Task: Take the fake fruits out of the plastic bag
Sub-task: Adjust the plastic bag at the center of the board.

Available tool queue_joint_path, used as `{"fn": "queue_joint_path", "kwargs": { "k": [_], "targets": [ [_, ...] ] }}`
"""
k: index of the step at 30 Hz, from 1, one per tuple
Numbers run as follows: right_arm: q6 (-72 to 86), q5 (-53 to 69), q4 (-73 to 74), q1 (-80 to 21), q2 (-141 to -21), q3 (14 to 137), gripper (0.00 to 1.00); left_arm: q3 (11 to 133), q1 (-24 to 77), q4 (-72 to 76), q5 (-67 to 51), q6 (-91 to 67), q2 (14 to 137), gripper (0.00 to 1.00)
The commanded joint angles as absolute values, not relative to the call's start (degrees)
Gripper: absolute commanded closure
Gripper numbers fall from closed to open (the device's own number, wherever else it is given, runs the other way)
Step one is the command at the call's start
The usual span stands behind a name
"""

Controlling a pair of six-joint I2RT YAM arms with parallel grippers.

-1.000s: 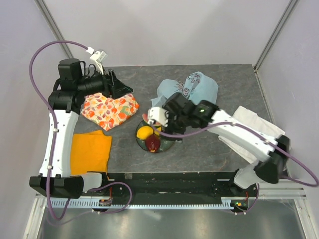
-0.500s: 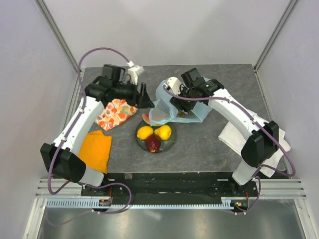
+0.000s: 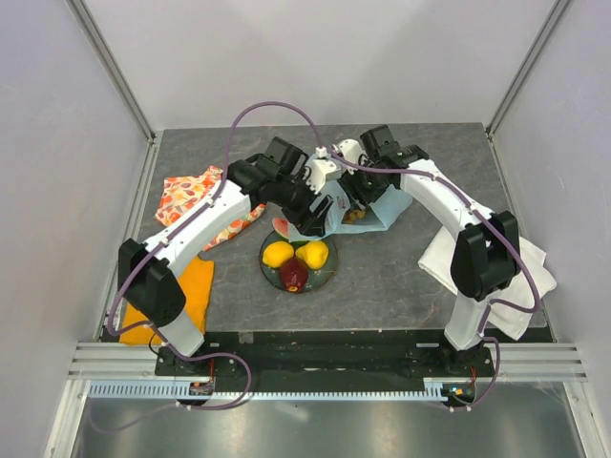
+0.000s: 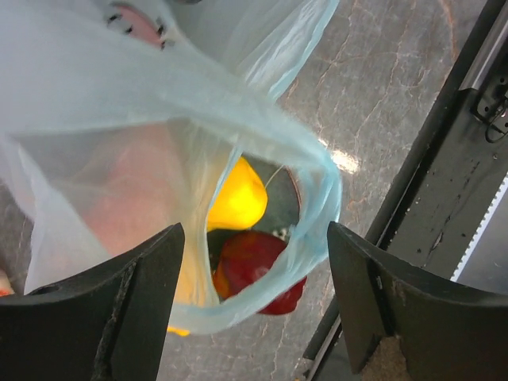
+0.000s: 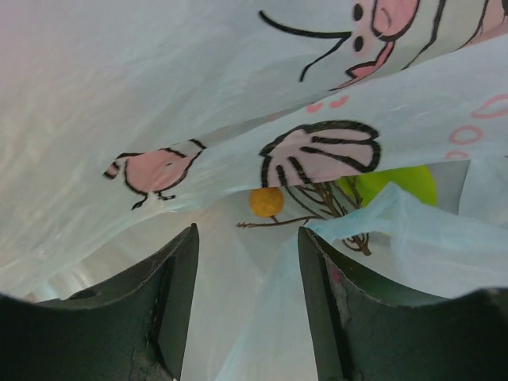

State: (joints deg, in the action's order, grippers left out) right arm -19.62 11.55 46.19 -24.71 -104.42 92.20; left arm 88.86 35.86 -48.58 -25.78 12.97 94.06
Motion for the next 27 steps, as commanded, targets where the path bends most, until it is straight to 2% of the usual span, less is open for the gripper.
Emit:
{"fn": "queue_joint_path", "kwargs": {
  "k": [1,6,8,9,10,11,17,22,27],
  "targets": [
    [-17.9,9.8,44.2,-22.6,-105.9,95.7,0.39,93.9,38.4,-48.6,-24.9,15.6,96.4,0.21],
    [-18.3,2.8,42.9,-21.0,-107.0,95.8,0.37,94.2,39.6,-49.7,-25.1,16.1,98.0,0.27],
    [-18.3,0.9,42.2,-19.4,-108.1,96.0,0.37,94.1,39.6,-50.1,-27.0,16.4,98.2,0.37],
    [-18.5,-1.9,41.8,-19.0,-108.5,95.9,0.37,94.1,39.6,-50.5,-27.9,16.8,98.2,0.47],
    [-18.5,-3.6,41.4,-18.1,-109.2,96.0,0.37,94.2,39.6,-51.5,-29.0,17.6,98.3,0.85],
    [-18.8,-4.6,40.7,-17.6,-109.6,96.2,0.36,94.1,39.7,-51.6,-29.0,17.6,98.3,0.98],
    [-21.4,-11.7,38.1,-16.2,-110.0,95.9,0.32,99.0,38.9,-48.3,-20.9,15.4,97.4,0.98],
    [-22.2,1.5,37.9,-17.0,-102.9,95.3,0.28,109.6,37.8,-46.1,-16.6,13.5,97.7,0.98],
    [-22.8,10.1,39.6,-19.0,-99.1,95.2,0.24,112.9,37.6,-45.7,-16.2,13.3,97.4,0.98]
  ]
}}
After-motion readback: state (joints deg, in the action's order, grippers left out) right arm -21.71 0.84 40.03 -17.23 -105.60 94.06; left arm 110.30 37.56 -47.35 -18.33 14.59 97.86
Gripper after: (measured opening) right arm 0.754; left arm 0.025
